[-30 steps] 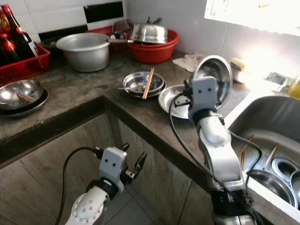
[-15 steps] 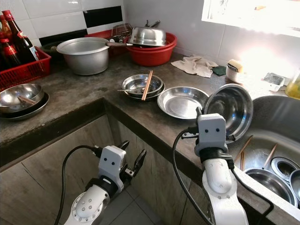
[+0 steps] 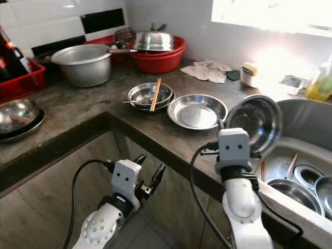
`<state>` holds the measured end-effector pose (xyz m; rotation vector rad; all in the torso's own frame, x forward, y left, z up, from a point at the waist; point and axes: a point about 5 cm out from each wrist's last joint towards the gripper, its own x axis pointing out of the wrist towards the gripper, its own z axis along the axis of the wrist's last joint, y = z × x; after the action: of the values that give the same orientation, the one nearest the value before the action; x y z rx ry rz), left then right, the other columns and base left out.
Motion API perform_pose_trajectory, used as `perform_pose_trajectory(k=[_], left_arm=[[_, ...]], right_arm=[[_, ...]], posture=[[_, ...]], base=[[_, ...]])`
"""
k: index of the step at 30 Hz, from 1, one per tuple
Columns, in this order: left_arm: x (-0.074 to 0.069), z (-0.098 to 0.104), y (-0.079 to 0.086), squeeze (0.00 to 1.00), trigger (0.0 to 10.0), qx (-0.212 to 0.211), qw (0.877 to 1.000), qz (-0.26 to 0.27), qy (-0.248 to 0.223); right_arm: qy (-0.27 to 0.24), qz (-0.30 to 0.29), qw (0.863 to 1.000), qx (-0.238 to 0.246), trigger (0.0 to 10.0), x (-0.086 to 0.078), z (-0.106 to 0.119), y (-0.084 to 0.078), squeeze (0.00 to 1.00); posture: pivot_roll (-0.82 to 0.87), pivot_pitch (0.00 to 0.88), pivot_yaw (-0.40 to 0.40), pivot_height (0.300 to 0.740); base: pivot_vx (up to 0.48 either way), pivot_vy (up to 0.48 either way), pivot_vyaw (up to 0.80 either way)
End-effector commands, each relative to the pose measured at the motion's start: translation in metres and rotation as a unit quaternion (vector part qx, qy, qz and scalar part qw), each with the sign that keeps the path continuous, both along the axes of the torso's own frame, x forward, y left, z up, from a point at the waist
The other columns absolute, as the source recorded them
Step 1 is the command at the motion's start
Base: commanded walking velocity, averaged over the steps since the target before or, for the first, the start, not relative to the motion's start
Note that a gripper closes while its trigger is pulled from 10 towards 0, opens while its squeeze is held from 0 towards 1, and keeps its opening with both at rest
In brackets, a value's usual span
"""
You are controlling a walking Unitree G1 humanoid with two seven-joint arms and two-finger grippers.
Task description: Kitchen organization
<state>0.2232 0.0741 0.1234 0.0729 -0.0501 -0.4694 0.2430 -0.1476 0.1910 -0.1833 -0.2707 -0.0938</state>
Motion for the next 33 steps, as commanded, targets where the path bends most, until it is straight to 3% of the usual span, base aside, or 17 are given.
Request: perform_pose_trajectory(k=[1, 7, 15, 18, 33], left_arm=[[0.0000, 0.0004, 0.0037, 0.00, 10.0, 0.006, 1.000, 0.002, -0.001], [0.0006, 0.0000, 0.0036, 0.00, 10.0, 0.009, 1.000, 0.001, 0.000], [0.0019, 0.0000, 0.0031, 0.00, 10.0, 0.030, 0.999, -0.005, -0.009], [0.0022, -0.0004, 0.0034, 0.00, 10.0, 0.031, 0.999, -0.004, -0.009], [0.0025, -0.0037, 0.0053, 0.00, 10.0, 0.044, 0.999, -0.003, -0.006]], right_arm=[[-0.016, 0.004, 1.000, 0.004, 10.0, -0.0003, 0.0073, 0.0045, 0.00], [-0.014, 0.003, 1.000, 0.007, 10.0, 0.0009, 0.0075, 0.0056, 0.00], [-0.015, -0.001, 1.000, 0.002, 10.0, 0.0009, 0.0081, 0.0065, 0.00], [-0.017, -0.003, 1.000, -0.002, 10.0, 0.0016, 0.0087, 0.0067, 0.00], [-0.012, -0.006, 1.000, 0.006, 10.0, 0.0051, 0.0100, 0.0054, 0.00]], posture=[[0.10, 0.006, 0.002, 0.740], [0.10, 0.010, 0.007, 0.740], [0.09, 0.011, 0.011, 0.740], [0.09, 0.011, 0.010, 0.740], [0.09, 0.010, 0.011, 0.740]], base=[[0.000, 0.476, -0.78], [0.000, 0.477, -0.79], [0.000, 0.000, -0.78], [0.000, 0.000, 0.00], [0.035, -0.418, -0.11]])
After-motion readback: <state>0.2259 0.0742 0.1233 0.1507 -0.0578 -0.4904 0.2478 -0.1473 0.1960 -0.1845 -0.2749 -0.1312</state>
